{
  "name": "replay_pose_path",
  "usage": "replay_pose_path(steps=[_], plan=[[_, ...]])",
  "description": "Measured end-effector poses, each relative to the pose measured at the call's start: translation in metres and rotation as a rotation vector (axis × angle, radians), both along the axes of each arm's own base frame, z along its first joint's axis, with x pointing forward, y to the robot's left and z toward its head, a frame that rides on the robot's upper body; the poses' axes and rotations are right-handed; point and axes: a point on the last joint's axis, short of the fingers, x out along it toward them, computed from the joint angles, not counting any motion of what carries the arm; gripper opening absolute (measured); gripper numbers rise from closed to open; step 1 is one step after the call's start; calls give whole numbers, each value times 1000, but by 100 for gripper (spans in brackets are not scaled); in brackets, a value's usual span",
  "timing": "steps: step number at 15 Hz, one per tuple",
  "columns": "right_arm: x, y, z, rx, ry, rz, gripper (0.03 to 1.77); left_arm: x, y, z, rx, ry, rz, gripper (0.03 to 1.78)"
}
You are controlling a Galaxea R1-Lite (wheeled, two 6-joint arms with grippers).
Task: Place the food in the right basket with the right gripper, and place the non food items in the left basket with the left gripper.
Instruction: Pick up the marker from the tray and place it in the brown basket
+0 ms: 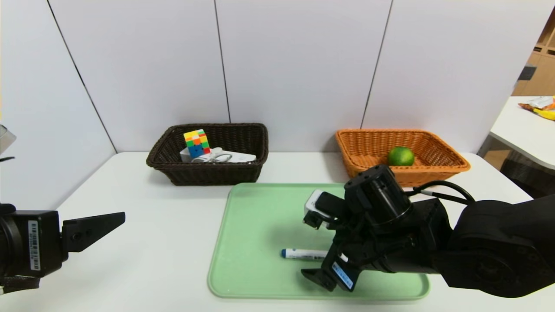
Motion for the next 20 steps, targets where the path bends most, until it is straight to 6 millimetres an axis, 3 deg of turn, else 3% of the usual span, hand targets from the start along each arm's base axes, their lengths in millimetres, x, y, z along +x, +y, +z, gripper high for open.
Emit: replay_pose_path(steps=[20], plan=[[2, 5, -11, -31, 19, -15, 170, 1, -1, 2, -3, -8, -2, 169]])
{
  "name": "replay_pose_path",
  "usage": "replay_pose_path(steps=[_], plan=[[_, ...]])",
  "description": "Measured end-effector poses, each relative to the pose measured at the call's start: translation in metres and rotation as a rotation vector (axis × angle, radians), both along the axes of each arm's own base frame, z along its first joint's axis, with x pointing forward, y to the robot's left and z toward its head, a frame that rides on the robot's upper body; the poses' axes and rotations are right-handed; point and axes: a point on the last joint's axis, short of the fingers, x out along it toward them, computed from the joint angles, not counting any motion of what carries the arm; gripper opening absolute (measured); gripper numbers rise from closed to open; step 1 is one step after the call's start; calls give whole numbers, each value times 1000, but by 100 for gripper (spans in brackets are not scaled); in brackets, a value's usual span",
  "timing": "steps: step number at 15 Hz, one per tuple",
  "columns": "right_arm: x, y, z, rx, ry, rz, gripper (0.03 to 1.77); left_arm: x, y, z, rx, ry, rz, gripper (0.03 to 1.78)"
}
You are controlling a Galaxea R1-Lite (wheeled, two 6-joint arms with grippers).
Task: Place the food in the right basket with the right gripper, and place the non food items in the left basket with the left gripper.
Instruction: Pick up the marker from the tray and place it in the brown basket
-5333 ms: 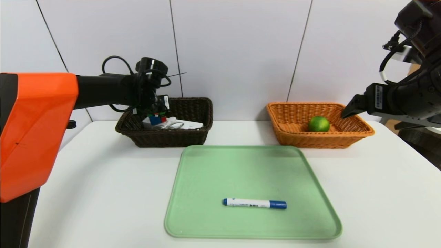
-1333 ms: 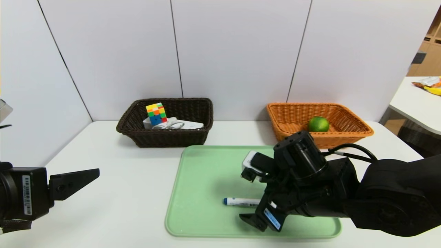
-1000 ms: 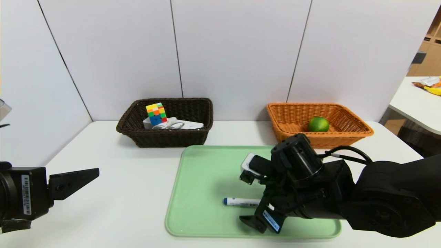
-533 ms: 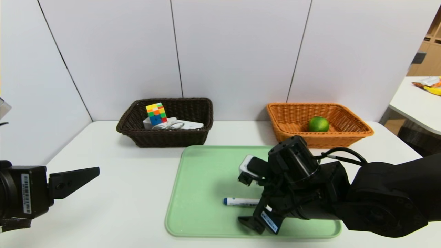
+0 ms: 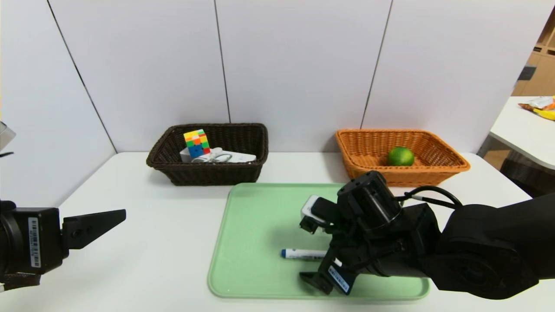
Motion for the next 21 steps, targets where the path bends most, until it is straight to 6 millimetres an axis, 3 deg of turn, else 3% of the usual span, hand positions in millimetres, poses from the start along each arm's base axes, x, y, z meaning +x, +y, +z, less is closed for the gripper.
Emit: replay_pose_path(steps=[21], plan=[[0, 0, 0, 33, 42, -39, 170, 3, -2, 1, -1, 1, 1, 169]])
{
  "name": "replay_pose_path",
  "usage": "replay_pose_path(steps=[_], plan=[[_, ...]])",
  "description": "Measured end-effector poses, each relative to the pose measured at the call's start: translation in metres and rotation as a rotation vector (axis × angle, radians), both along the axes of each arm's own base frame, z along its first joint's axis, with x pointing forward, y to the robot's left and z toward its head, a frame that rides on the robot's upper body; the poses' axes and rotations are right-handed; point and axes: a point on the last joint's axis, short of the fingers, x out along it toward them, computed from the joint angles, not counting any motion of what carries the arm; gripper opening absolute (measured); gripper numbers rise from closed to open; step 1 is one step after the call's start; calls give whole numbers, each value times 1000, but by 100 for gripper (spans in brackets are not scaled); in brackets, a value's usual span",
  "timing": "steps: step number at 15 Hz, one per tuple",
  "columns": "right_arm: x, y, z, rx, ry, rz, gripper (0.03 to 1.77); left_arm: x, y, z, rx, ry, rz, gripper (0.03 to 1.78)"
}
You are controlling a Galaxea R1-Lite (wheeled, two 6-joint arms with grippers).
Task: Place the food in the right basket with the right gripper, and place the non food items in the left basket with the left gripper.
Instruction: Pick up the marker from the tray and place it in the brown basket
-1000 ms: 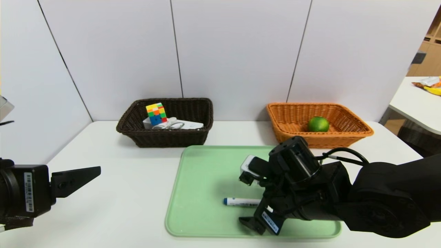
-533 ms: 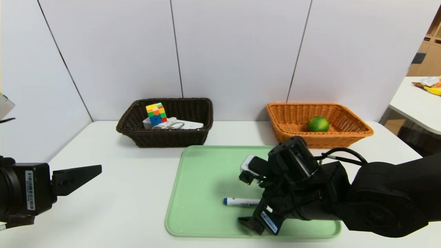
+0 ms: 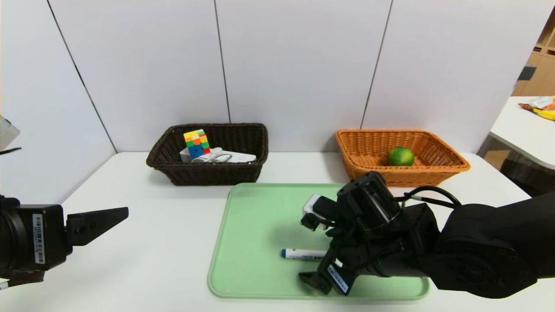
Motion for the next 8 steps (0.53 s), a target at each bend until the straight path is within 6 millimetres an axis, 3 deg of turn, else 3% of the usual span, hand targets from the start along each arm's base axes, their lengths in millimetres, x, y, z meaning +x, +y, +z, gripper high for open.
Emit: replay_pose_path(steps=[2, 5, 8], plan=[[1, 0, 0, 2, -2, -1, 163, 0, 0, 0, 1, 1, 0, 169], [1, 0, -2, -2, 3, -1, 115, 0, 0, 0, 1, 0, 1, 169], [1, 0, -3, -4, 4, -1, 82, 0, 0, 0, -1, -1, 2, 169]])
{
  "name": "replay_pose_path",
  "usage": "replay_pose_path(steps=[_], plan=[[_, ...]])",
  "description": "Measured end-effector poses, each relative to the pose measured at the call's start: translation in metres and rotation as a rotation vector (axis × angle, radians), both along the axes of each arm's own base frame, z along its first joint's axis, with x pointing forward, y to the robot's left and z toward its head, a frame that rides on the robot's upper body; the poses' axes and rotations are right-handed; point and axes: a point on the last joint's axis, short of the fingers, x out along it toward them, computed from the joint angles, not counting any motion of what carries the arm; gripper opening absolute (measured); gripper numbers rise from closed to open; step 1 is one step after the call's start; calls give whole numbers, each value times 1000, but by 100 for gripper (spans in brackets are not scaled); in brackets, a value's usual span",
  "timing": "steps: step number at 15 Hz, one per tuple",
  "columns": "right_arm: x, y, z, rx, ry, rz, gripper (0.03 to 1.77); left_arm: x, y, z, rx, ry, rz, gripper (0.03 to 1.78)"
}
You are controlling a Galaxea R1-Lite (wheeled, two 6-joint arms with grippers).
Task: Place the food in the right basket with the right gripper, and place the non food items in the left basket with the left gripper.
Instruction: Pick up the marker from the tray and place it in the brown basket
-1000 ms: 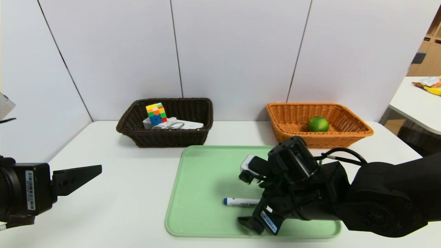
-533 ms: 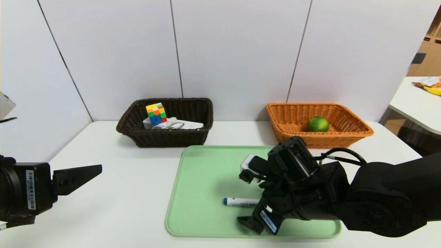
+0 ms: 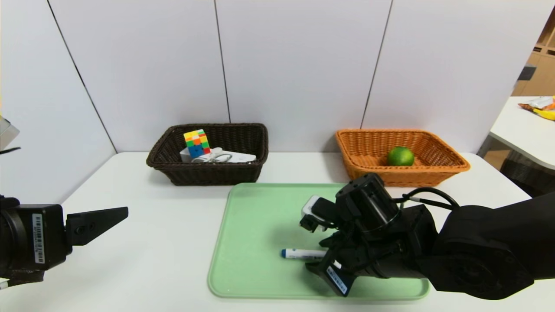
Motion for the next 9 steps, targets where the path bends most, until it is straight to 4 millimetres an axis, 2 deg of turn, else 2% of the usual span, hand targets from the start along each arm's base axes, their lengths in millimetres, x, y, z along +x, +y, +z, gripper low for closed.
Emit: replay_pose_path(steps=[1, 2, 3, 9], plan=[[0, 0, 0, -1, 1, 0, 73, 0, 0, 0, 0, 0, 0, 169], [0, 0, 0, -2, 2, -1, 28, 0, 0, 1, -1, -2, -1, 169], [0, 0, 0, -1, 2, -3, 15, 0, 0, 2, -3, -5, 0, 169], [1, 0, 4, 25, 10, -28, 17, 2, -1, 3, -3, -6, 1, 169]])
